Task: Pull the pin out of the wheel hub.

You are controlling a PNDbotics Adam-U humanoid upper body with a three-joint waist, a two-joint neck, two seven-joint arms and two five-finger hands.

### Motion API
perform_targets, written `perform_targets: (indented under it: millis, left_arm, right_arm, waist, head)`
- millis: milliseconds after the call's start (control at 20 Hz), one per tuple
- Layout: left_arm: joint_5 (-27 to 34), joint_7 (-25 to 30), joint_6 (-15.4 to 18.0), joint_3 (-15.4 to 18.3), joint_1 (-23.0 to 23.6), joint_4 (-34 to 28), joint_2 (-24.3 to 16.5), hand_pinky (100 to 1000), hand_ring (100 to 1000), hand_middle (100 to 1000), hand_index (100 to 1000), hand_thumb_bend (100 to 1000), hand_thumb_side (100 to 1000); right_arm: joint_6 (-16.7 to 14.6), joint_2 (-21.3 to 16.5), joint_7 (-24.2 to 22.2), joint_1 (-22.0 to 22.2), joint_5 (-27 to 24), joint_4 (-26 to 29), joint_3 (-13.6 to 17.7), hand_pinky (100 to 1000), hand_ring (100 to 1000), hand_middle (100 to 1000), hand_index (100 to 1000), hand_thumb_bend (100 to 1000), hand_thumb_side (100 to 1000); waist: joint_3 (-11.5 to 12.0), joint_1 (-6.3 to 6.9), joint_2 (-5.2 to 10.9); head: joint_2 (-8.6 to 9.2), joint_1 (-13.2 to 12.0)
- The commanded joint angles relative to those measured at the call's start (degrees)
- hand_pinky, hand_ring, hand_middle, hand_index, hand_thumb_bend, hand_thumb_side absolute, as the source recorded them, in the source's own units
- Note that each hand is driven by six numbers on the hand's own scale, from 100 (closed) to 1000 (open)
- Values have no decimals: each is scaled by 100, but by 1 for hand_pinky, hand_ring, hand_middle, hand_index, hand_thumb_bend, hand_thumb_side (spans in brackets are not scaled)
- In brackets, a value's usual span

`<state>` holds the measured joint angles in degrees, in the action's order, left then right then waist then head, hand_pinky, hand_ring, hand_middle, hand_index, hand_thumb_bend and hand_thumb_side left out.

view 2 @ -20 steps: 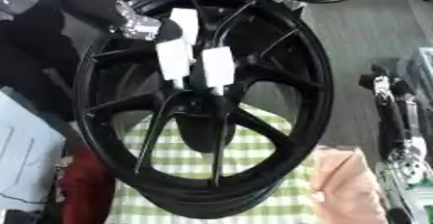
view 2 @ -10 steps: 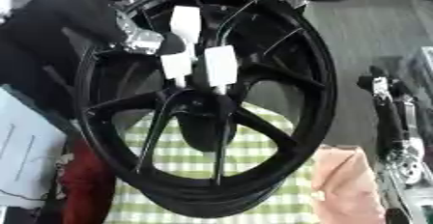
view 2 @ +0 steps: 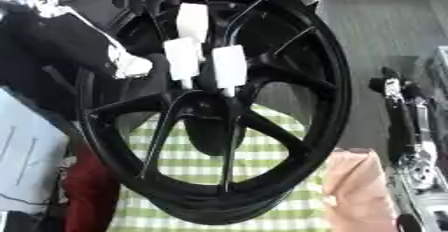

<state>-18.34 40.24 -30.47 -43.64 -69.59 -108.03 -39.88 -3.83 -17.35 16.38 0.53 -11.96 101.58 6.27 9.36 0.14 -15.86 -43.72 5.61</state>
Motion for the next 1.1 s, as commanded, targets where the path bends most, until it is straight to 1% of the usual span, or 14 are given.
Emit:
perform_targets:
  millis: [50, 100, 250, 500, 550, 600, 850, 1000, 1050, 1100]
  left_arm:
    - [-41, 1169, -1107, 46, -41, 26, -136, 627, 655, 687, 822, 322, 369]
    - [-43, 1171, -1131, 46, -27, 52, -127, 627, 657, 692, 824, 325, 396]
    - [-74, 1171, -1208, 53, 19, 142, -96, 628, 663, 700, 829, 295, 418]
    - [-160, 1101, -1301, 59, 99, 302, -61, 606, 638, 669, 810, 289, 478]
    - [-168, 1076, -1312, 59, 108, 331, -48, 599, 630, 661, 806, 307, 528]
    - [-171, 1054, -1319, 57, 112, 356, -35, 593, 623, 654, 802, 313, 551]
    - [-131, 1010, -1348, 35, 104, 390, 20, 569, 592, 616, 787, 343, 628]
    - [-101, 1023, -1367, 26, 102, 386, 36, 563, 582, 606, 781, 380, 690]
    - [-87, 1034, -1376, 26, 100, 386, 44, 563, 581, 605, 781, 382, 695]
    - [-76, 1042, -1382, 27, 95, 383, 52, 564, 582, 606, 781, 406, 728]
  right_arm:
    - [3, -39, 4, -31, 41, 49, -1, 1000, 777, 642, 793, 100, 684]
    - [3, -33, 4, -32, 43, 52, -3, 1000, 777, 642, 793, 100, 701]
    - [4, -19, 1, -37, 51, 61, -9, 1000, 777, 642, 793, 100, 702]
    - [9, 2, 2, -41, 63, 61, -11, 1000, 776, 641, 793, 100, 705]
    - [11, 9, 0, -44, 65, 58, -14, 1000, 776, 642, 793, 100, 706]
    - [13, 15, -3, -47, 67, 54, -18, 1000, 776, 642, 793, 100, 707]
    - [22, 45, -9, -54, 84, 26, -24, 1000, 778, 644, 794, 100, 710]
    - [21, 45, -8, -55, 90, 25, -24, 1000, 779, 646, 794, 100, 708]
    - [22, 48, -7, -56, 91, 24, -25, 1000, 779, 646, 794, 100, 708]
    - [26, 53, -5, -57, 92, 21, -26, 1000, 779, 646, 794, 100, 711]
  waist:
    - [-7, -14, 63]
    - [-9, -17, 58]
    - [-17, -24, 41]
    - [-21, -33, 19]
    - [-18, -36, 15]
    - [-16, -39, 12]
    - [-3, -51, -2]
    - [-4, -56, -7]
    - [-5, -58, -9]
    - [-5, -60, -13]
  head:
    - [26, -14]
    - [27, -14]
    - [29, -17]
    - [34, -25]
    - [39, -27]
    - [44, -30]
    - [54, -50]
    - [61, -64]
    - [62, -69]
    - [66, -74]
